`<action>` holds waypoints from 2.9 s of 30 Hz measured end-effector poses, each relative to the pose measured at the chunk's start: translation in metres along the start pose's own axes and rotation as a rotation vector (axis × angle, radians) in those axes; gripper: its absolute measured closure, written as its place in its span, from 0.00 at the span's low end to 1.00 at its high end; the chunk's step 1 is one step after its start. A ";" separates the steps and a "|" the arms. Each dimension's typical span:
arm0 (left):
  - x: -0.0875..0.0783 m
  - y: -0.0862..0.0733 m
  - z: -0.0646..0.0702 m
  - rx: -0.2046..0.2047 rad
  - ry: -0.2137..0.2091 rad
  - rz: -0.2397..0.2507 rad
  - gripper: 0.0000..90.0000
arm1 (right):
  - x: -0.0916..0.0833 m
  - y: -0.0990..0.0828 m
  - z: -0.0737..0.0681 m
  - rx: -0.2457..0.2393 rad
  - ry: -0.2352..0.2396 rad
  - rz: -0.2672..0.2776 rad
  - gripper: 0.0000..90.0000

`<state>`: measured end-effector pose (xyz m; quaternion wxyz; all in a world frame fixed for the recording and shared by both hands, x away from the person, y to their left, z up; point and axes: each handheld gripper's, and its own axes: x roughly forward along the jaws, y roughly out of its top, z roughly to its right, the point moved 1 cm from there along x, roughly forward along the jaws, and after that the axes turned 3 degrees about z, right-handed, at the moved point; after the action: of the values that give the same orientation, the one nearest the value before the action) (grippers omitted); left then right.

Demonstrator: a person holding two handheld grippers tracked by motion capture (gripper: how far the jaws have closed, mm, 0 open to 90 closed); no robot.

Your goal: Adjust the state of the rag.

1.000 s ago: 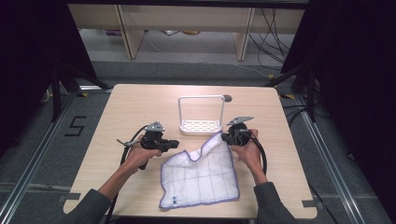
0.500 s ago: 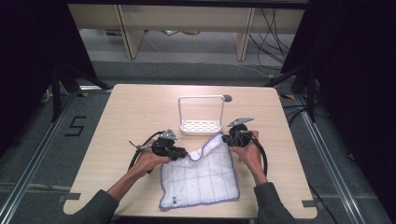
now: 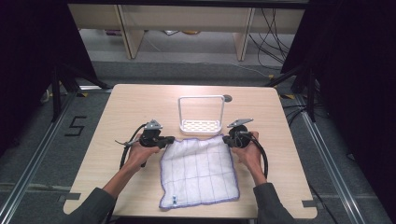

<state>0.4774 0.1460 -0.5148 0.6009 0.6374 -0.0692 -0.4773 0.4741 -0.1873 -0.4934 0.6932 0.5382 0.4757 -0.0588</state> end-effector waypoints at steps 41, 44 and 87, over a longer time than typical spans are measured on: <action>-0.094 -0.093 0.133 0.270 -0.111 -0.195 0.87 | -0.097 -0.118 -0.094 -0.121 0.073 -0.104 0.95; -0.094 -0.093 0.132 0.281 -0.134 -0.195 0.94 | -0.107 -0.120 -0.102 -0.172 0.084 -0.105 0.97; -0.008 -0.008 0.008 -0.062 0.105 -0.066 0.42 | -0.021 -0.009 0.014 0.055 -0.073 0.038 0.51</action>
<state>0.4638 0.1479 -0.5164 0.6073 0.6444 -0.0019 -0.4647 0.4660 -0.2113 -0.4844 0.6961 0.5635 0.4379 -0.0784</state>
